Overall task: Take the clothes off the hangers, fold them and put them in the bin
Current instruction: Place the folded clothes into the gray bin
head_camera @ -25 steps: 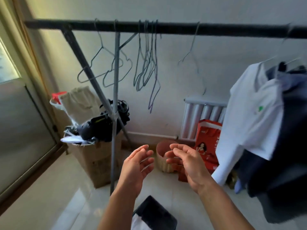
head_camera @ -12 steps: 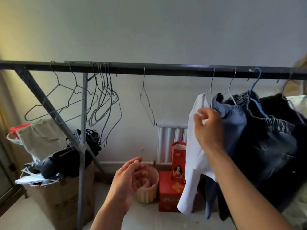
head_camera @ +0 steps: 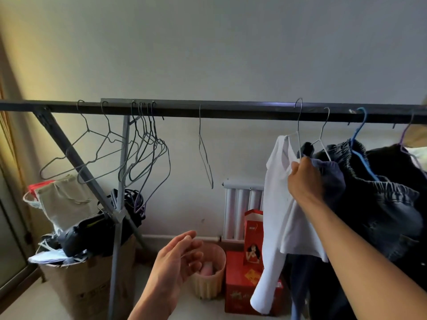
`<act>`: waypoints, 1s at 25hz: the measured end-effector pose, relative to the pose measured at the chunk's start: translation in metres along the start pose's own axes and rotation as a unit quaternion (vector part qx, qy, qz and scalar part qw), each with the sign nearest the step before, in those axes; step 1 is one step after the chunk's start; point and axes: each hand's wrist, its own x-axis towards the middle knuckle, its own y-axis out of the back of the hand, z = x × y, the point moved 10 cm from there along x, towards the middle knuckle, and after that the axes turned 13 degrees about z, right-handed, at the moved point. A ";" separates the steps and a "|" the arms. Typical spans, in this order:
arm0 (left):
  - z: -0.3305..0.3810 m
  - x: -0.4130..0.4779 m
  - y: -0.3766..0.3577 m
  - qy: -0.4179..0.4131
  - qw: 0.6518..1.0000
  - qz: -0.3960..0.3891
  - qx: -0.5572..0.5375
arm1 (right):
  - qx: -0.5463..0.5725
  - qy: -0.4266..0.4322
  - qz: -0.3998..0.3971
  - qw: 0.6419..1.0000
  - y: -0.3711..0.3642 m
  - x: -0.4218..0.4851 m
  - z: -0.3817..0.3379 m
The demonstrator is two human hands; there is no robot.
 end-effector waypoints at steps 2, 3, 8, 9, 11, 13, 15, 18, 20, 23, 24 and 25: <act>-0.002 -0.003 -0.002 -0.006 1.000 -0.004 0.013 | 0.033 0.027 0.025 0.999 0.009 0.004 -0.005; -0.002 -0.005 -0.005 -0.015 0.999 -0.011 0.027 | 0.055 0.041 0.026 0.997 0.014 0.005 -0.007; 0.020 -0.031 -0.035 -0.120 0.981 -0.070 0.135 | 0.146 0.128 -0.070 0.978 0.031 -0.008 -0.014; 0.029 -0.037 -0.044 -0.150 0.974 -0.085 0.149 | 0.152 0.145 -0.098 0.973 0.036 -0.014 -0.013; 0.051 -0.047 -0.060 -0.218 0.957 -0.101 0.166 | 0.160 0.155 -0.160 0.962 0.045 -0.025 -0.007; 0.076 -0.056 -0.074 -0.294 0.932 -0.104 0.185 | 0.167 0.147 -0.209 0.952 0.057 -0.035 0.001; 0.099 -0.065 -0.085 -0.381 0.894 -0.091 0.218 | 0.175 0.144 -0.238 0.944 0.073 -0.045 0.004; 0.121 -0.075 -0.097 -0.506 0.814 -0.059 0.279 | 0.179 0.141 -0.277 0.933 0.088 -0.058 0.006; 0.125 -0.078 -0.104 -0.552 0.768 -0.068 0.318 | 0.176 0.150 -0.288 0.929 0.094 -0.063 0.006; 0.129 -0.078 -0.111 -0.596 0.664 -0.057 0.447 | 0.173 0.166 -0.310 0.920 0.099 -0.070 0.001; 0.133 -0.082 -0.110 -0.620 0.625 -0.046 0.472 | 0.178 0.168 -0.318 0.916 0.100 -0.072 -0.002; 0.137 -0.087 -0.108 -0.646 0.600 -0.043 0.470 | 0.183 0.170 -0.326 0.912 0.101 -0.075 -0.005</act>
